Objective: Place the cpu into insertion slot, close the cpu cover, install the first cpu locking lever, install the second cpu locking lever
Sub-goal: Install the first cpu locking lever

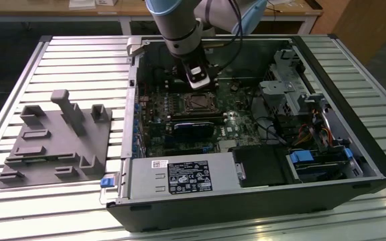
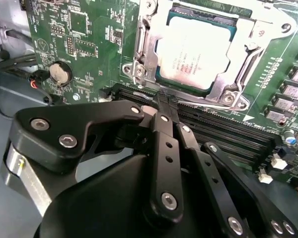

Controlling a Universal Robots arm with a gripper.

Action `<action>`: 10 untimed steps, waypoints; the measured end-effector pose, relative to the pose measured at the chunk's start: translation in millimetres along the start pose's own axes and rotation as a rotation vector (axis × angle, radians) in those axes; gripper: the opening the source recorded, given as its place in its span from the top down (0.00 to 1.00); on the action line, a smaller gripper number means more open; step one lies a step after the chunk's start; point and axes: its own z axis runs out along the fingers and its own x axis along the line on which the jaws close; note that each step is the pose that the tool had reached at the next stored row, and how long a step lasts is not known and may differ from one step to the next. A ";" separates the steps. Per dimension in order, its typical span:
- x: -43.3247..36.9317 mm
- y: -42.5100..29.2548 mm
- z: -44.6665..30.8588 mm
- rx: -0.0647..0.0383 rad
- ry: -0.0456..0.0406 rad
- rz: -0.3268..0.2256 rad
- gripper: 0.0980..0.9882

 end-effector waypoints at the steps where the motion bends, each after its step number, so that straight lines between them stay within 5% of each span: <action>1: 0.3 0.6 0.1 0.001 -0.0009 0.004 0.99; 10: 2.3 1.8 0.2 0.006 -0.0066 0.024 0.99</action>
